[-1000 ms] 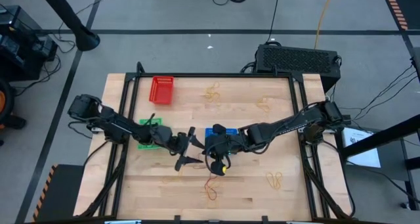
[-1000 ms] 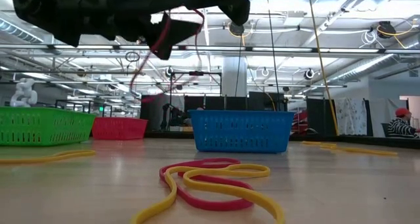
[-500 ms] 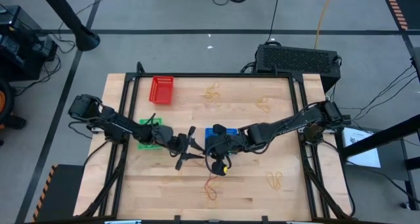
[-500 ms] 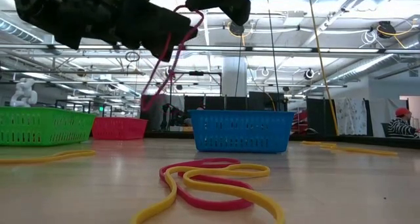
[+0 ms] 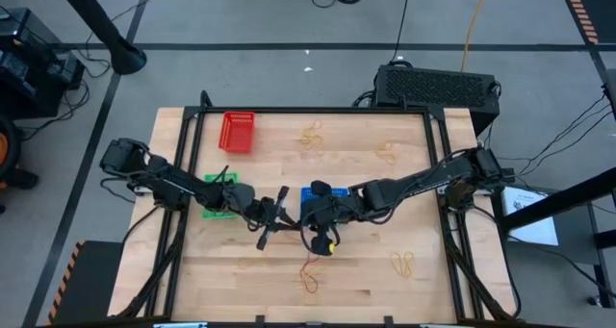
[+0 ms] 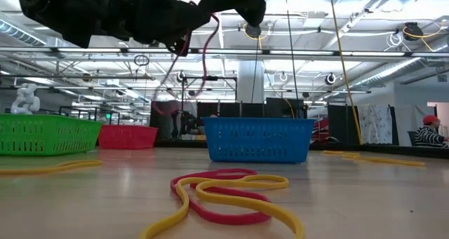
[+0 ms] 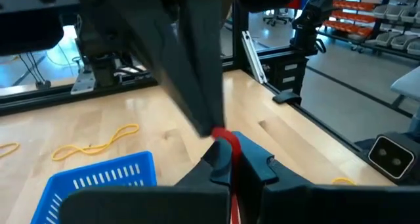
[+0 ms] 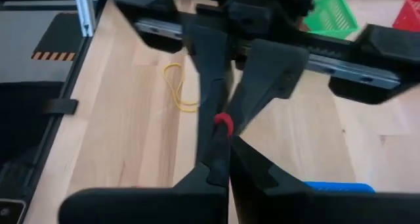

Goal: Sort rubber bands into baskets
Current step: Put the red rubber band into the green bin

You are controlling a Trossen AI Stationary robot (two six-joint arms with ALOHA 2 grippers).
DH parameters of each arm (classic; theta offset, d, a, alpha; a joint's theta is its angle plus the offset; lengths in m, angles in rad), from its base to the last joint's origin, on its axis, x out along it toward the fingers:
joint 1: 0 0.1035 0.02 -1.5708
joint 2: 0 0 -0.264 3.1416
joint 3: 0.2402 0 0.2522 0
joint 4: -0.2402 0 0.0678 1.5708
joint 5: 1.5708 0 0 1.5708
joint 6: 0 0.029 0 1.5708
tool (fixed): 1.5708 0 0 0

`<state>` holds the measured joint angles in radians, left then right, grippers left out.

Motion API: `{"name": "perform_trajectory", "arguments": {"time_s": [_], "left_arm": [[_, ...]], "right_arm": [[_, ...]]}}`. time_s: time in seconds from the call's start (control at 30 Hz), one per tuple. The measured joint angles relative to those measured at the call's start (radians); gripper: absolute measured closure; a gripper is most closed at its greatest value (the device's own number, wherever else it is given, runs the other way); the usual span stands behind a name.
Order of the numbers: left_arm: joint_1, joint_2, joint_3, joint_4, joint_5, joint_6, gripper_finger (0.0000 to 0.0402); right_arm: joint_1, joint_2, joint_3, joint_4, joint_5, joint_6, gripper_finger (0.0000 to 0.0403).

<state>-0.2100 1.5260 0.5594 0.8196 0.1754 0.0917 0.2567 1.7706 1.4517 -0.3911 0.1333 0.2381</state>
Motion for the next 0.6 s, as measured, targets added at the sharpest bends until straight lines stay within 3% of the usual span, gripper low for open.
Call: {"name": "perform_trajectory", "arguments": {"time_s": [0.13, 0.23, 0.37, 0.6], "left_arm": [[0.0, -0.048, 0.0, -0.071, -0.069, 0.011, 0.0397], [0.0, -0.139, 0.001, -0.232, -0.142, 0.05, 0.0397], [-0.012, -0.304, 0.001, -0.509, -0.248, 0.031, 0.0397], [-0.037, -0.578, 0.077, -1.038, -0.309, -0.15, 0.0397]], "right_arm": [[-0.017, -0.001, 0.0, 0.003, 0.005, 0.0, 0.04], [-0.022, -0.001, 0.0, -0.012, 0.043, 0.009, 0.0387], [-0.021, -0.001, 0.0, -0.021, 0.089, -0.001, 0.036], [-0.02, 0.015, 0.0, -0.016, 0.103, -0.014, 0.0318]]}}
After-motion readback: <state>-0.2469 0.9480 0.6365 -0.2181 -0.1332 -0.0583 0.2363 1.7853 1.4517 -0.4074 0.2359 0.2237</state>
